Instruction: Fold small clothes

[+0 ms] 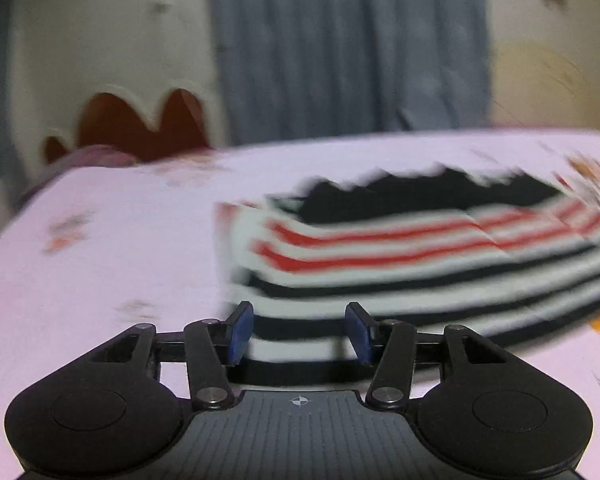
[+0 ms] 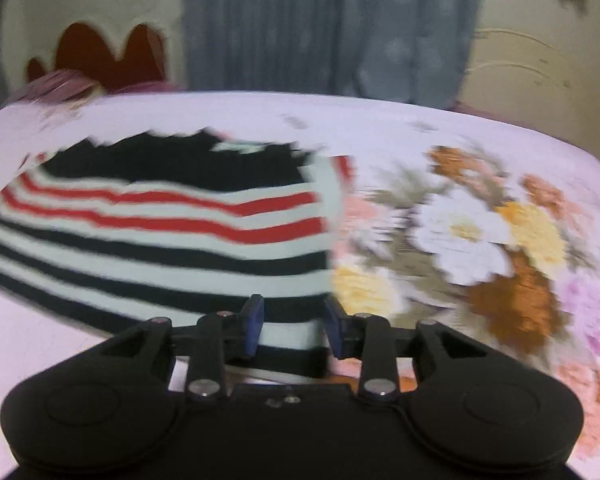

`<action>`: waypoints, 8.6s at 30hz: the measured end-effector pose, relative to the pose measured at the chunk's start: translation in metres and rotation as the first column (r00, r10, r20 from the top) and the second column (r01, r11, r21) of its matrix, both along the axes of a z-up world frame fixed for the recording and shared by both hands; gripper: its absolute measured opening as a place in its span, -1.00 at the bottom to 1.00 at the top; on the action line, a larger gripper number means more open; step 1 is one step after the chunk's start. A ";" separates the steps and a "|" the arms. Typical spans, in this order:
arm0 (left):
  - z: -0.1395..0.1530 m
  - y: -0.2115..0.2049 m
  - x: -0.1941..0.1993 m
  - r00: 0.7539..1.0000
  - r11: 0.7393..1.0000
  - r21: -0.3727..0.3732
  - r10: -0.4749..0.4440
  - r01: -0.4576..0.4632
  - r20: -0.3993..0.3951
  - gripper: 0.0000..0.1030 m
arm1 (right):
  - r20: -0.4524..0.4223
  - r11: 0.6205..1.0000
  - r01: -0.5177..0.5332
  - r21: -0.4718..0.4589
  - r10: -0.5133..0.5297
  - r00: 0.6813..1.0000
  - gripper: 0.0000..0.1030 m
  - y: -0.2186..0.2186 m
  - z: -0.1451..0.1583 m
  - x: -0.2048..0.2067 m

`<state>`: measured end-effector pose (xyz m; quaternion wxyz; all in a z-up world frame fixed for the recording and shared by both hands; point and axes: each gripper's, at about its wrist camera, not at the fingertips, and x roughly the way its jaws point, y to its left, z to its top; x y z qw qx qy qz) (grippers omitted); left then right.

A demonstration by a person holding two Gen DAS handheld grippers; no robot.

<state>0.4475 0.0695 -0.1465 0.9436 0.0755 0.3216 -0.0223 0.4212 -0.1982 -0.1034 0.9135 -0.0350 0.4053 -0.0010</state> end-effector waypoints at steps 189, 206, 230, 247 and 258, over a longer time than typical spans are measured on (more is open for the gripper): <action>-0.011 -0.198 0.226 0.937 0.928 -0.263 -0.311 0.264 -0.159 -0.54 | -0.025 0.947 0.036 0.318 -0.030 0.999 -0.83 -0.102 -0.025 0.174; 0.019 -0.172 0.254 0.943 0.919 -0.287 -0.313 0.271 -0.111 -0.53 | -0.080 0.990 -0.045 0.131 0.056 0.995 -0.56 -0.055 -0.021 0.222; 0.011 -0.183 0.056 0.897 0.904 -0.237 -0.401 0.354 -0.187 -0.54 | -0.156 0.952 -0.300 0.058 0.306 0.939 -0.90 -0.020 -0.023 0.048; 0.023 -0.178 0.041 0.938 0.949 -0.211 -0.278 0.234 -0.208 -0.53 | -0.109 0.952 -0.298 0.072 0.304 0.946 -0.67 -0.017 -0.007 0.030; 0.015 -0.185 0.038 0.942 0.961 -0.176 -0.252 0.215 -0.221 -0.54 | -0.123 0.958 -0.266 0.110 0.279 0.952 -0.74 -0.027 -0.023 0.034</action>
